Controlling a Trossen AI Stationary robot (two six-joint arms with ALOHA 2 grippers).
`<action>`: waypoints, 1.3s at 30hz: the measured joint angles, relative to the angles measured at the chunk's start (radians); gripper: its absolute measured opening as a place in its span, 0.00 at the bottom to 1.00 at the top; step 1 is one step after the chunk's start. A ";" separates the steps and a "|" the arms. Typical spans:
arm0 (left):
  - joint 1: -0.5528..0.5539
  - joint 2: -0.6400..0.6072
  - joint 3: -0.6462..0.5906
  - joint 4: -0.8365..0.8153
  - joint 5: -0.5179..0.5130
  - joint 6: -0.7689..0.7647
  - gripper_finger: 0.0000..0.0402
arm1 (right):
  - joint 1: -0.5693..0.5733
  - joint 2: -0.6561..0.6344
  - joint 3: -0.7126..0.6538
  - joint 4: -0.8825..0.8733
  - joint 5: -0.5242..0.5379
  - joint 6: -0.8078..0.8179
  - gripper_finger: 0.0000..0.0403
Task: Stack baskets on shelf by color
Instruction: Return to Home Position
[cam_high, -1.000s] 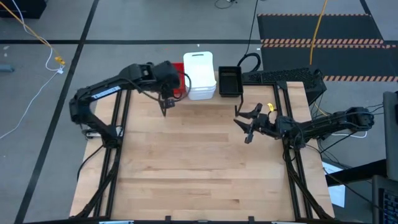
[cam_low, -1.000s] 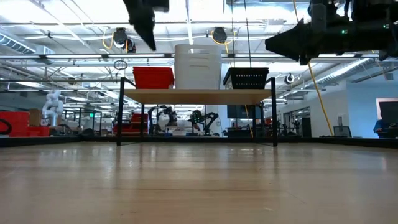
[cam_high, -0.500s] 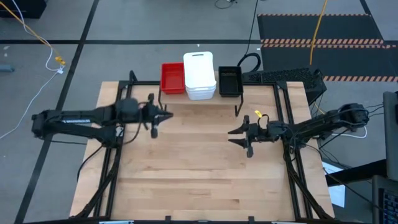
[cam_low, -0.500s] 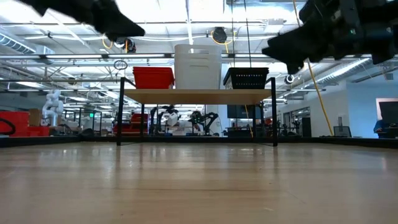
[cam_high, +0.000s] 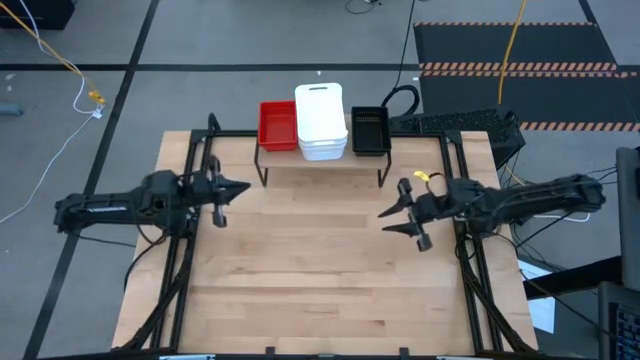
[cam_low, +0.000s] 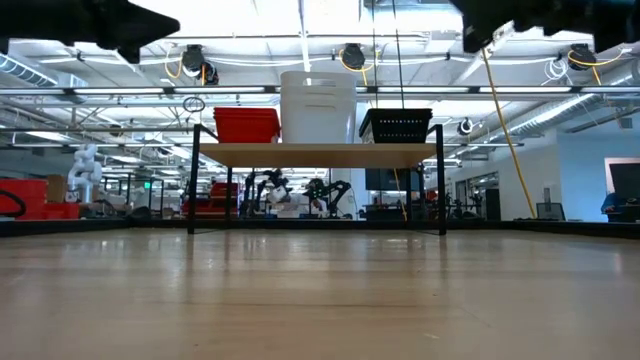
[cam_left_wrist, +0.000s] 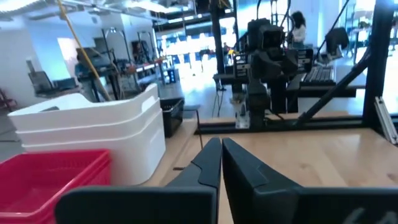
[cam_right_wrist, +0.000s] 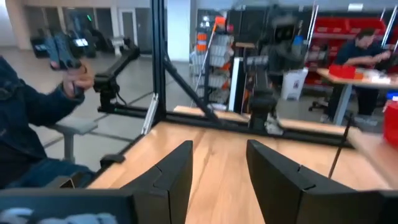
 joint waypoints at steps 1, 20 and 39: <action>0.000 -0.021 -0.009 0.000 0.000 0.001 0.03 | 0.000 -0.027 0.001 -0.017 0.000 -0.002 0.36; -0.004 -0.086 -0.139 0.003 0.003 -0.065 0.02 | 0.000 -0.268 -0.078 -0.222 -0.076 -0.060 0.36; -0.019 -0.317 -0.325 0.036 0.009 -0.097 0.04 | 0.000 -0.652 -0.372 -0.062 -0.132 0.047 0.36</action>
